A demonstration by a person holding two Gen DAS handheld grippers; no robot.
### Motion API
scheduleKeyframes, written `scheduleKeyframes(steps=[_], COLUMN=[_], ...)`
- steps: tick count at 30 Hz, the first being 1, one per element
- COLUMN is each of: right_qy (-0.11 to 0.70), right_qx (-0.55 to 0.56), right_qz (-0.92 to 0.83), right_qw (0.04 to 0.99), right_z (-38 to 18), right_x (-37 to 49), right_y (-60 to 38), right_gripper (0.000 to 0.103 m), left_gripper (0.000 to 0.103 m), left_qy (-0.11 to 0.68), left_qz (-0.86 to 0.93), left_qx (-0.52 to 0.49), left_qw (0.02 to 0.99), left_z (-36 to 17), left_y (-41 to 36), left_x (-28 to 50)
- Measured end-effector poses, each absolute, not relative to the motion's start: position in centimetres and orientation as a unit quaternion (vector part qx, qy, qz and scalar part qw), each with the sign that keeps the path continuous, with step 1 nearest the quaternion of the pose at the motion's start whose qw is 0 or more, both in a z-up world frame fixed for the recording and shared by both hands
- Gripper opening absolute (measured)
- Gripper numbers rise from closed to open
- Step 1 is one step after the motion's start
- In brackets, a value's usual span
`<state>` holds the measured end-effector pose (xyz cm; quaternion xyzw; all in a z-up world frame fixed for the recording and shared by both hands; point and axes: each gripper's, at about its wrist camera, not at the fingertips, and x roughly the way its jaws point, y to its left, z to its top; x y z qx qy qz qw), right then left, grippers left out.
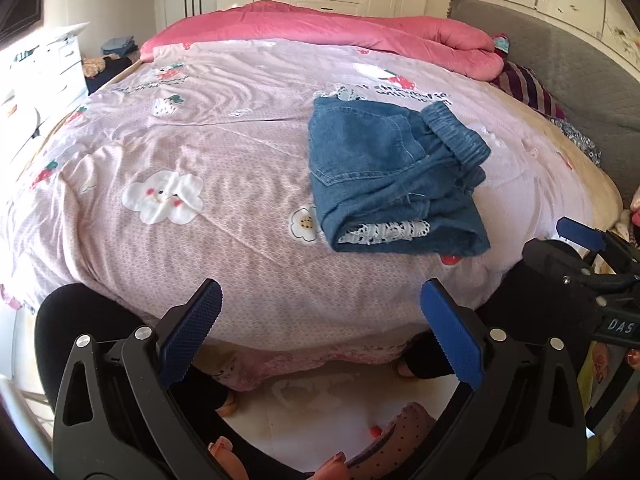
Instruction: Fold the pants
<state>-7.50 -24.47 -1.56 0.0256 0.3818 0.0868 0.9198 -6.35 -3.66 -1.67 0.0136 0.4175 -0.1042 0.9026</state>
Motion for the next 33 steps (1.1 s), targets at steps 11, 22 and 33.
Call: scheduleKeyframes(steps=[11, 22, 33], right_qy=[0.379, 0.378, 0.375], right_qx=[0.040, 0.033, 0.033], right_qz=[0.084, 0.091, 0.090], right_qw=[0.921, 0.921, 0.922], right_z=[-1.72, -1.59, -1.49], right_x=[-7.34, -7.42, -7.39], right_y=[-25.15, -24.60, -24.57], right_gripper=[0.098, 0.098, 0.098], left_gripper=[0.094, 0.094, 0.094], left_qy=[0.416, 0.417, 0.416], left_qz=[-0.106, -0.104, -0.098], left_qx=[0.012, 0.012, 0.007], left_qw=[0.903, 0.903, 0.904], left_z=[-1.58, -1.57, -1.58], left_y=[-3.94, -3.88, -3.30], left_x=[-6.38, -6.24, -6.05])
